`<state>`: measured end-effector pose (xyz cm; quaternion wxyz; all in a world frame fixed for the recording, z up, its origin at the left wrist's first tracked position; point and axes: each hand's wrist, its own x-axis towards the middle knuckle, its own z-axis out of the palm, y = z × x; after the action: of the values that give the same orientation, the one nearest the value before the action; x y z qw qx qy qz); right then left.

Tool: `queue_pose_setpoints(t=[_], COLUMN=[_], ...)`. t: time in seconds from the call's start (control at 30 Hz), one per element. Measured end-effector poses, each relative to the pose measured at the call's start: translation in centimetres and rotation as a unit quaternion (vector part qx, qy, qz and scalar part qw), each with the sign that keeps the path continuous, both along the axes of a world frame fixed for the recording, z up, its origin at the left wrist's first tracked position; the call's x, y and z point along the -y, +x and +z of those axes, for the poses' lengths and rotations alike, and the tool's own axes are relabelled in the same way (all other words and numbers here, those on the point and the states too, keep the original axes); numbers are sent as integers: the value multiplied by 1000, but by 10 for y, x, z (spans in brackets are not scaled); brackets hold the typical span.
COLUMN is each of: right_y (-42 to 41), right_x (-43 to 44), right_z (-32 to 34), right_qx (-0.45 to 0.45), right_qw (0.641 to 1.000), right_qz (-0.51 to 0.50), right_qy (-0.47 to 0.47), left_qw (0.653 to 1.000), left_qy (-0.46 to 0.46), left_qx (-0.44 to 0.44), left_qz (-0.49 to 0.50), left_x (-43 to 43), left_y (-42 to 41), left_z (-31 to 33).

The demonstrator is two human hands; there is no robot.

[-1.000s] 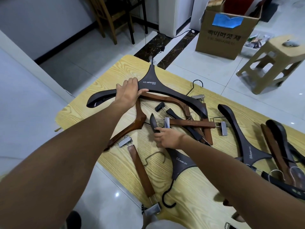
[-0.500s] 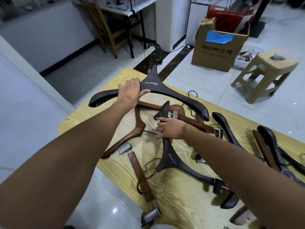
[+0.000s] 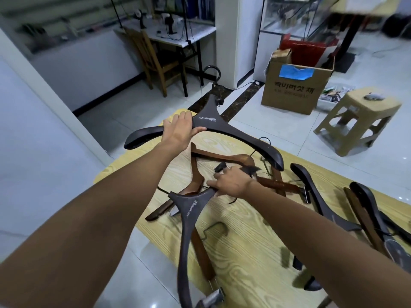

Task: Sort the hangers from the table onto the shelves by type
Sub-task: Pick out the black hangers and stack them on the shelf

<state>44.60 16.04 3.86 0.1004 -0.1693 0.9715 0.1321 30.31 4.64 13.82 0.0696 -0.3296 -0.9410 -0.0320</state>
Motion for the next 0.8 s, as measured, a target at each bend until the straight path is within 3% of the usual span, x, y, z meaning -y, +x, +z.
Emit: queue_pose_setpoints(t=[0.37,0.53,0.8], right_y=[3,-4,-12], right_x=[41,62,85], right_z=[4,13,23], right_qx=[-20,-80,-132], right_qw=[994,993,989], right_qz=[-47,-73,-40], right_qy=[-95,-38,-60], left_qw=[997,989,968], left_qy=[-19,-21,-8], left_qx=[-33,-46,-50], left_qz=[71,141,246], left_x=[101,159,229], left_y=[-14,-9,2], left_z=[26,37,61])
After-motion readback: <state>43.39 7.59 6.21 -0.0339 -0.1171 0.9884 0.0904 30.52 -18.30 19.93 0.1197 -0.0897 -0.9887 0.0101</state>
